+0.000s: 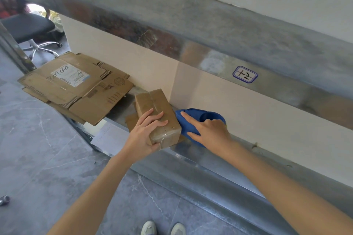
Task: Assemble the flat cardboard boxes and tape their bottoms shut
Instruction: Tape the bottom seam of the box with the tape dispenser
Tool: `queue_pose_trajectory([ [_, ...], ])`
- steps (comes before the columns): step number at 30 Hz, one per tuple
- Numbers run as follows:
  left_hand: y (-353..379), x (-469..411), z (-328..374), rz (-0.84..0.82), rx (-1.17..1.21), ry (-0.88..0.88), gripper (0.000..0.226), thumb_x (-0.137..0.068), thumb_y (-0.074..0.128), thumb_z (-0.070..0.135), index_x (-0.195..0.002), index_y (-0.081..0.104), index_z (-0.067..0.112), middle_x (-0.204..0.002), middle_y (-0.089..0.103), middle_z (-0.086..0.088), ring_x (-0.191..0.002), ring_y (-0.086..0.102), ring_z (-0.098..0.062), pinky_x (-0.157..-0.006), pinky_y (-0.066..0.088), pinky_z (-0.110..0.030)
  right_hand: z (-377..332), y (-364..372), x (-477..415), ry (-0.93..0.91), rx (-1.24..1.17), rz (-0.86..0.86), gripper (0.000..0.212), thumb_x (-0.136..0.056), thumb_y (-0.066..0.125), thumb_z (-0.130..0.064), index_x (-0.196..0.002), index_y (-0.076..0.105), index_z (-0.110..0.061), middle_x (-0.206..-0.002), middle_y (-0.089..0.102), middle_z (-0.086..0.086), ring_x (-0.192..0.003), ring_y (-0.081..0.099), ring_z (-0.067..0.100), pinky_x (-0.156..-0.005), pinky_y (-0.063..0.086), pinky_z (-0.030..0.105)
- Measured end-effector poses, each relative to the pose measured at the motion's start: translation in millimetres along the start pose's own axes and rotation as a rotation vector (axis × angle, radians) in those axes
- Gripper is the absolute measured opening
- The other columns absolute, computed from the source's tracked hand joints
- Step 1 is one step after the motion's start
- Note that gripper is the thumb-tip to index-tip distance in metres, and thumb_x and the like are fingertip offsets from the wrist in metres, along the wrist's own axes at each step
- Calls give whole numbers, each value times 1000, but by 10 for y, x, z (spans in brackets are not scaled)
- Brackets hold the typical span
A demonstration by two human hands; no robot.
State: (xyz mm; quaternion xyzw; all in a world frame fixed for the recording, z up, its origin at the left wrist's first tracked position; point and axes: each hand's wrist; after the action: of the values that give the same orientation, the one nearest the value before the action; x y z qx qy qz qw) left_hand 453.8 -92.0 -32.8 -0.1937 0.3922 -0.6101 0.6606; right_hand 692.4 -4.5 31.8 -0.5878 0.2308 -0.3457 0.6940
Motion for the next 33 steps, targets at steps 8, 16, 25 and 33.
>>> queue_pose_trajectory([
  [8, -17, 30, -6, -13, 3, -13, 75, -70, 82, 18, -137, 51, 33, -154, 34, 18, -152, 8, -12, -116, 27, -37, 102, 384, -3, 155, -297, 53, 64, -97, 48, -56, -153, 17, -49, -51, 39, -6, -45, 37, 8, -45, 27, 23],
  [16, 4, 18, 75, 29, 22, -23, 71, -67, 82, 11, -133, 58, 23, -151, 40, 11, -151, 12, -17, -117, 26, -40, 609, 908, 460, 431, -651, 123, 63, -92, 57, -56, -145, 21, -54, -83, 66, -6, -57, 54, 8, -51, 41, 24],
  [25, -18, 25, 116, 24, 36, -52, 71, -67, 84, 9, -131, 58, 21, -151, 41, 9, -152, 10, -16, -118, 22, -38, 632, 1087, 468, 404, -703, 163, 63, -87, 58, -62, -141, 30, -45, -62, 59, -7, -48, 54, 10, -47, 45, 27],
  [33, -20, 19, 107, 8, 35, -62, 72, -67, 83, 9, -132, 56, 23, -151, 38, 13, -151, 6, -9, -117, 18, -31, 625, 1063, 471, 389, -726, 138, 66, -88, 55, -63, -146, 29, -43, -125, 46, -3, -113, 45, 19, -96, 45, 38],
])
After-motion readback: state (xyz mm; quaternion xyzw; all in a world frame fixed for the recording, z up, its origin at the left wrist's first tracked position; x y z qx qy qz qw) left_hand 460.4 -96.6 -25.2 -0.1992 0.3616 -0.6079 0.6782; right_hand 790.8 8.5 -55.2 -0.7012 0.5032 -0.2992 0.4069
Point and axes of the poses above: each hand's wrist, its own x-axis away from the middle knuckle, its own y-axis out of the palm, z = x × y
